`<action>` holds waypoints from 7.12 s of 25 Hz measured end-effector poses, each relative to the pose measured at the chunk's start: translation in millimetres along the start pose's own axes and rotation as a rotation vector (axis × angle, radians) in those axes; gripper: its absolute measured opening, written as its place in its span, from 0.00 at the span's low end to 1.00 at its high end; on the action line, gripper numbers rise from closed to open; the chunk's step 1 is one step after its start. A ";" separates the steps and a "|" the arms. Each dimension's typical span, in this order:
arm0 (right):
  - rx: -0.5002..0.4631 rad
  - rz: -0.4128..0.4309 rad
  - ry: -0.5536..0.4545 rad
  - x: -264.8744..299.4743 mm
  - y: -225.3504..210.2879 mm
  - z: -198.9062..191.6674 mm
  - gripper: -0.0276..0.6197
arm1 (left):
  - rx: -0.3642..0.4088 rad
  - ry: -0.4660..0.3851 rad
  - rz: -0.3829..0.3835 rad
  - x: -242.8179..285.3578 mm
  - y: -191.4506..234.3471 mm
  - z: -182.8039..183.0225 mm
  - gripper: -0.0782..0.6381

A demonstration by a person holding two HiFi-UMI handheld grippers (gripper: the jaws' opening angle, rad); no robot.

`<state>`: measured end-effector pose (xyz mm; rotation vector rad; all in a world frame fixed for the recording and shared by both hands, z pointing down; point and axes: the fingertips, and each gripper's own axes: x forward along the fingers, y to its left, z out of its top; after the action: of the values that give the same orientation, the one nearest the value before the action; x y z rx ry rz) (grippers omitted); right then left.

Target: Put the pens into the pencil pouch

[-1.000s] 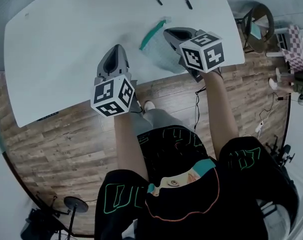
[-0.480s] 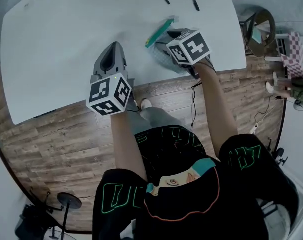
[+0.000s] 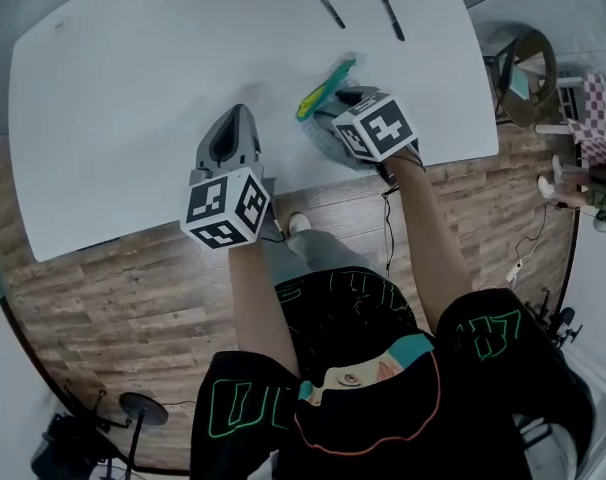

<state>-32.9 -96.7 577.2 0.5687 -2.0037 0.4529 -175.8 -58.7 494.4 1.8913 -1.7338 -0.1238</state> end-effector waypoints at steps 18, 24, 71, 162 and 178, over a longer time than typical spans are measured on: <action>0.131 0.124 -0.224 -32.0 0.4 33.2 0.08 | 0.074 0.026 -0.047 30.9 -14.6 36.5 0.10; 0.111 0.095 -0.495 -78.3 -13.5 78.3 0.08 | 0.121 0.030 -0.117 33.3 -34.7 58.5 0.10; -0.183 0.517 -1.190 -237.7 34.6 216.5 0.08 | 0.307 -0.102 -1.066 13.2 -130.7 198.0 0.26; 0.149 -0.109 -0.380 -39.7 -172.1 232.2 0.14 | 0.372 0.052 -1.083 67.6 -58.8 129.7 0.10; 0.092 -0.016 0.053 74.3 -194.6 220.4 0.18 | 0.336 0.042 -1.037 85.7 -39.8 135.5 0.11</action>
<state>-110.9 -389.1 556.3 0.6229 -1.9347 0.5476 -185.3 -185.2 388.6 2.8342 -0.6046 -0.1785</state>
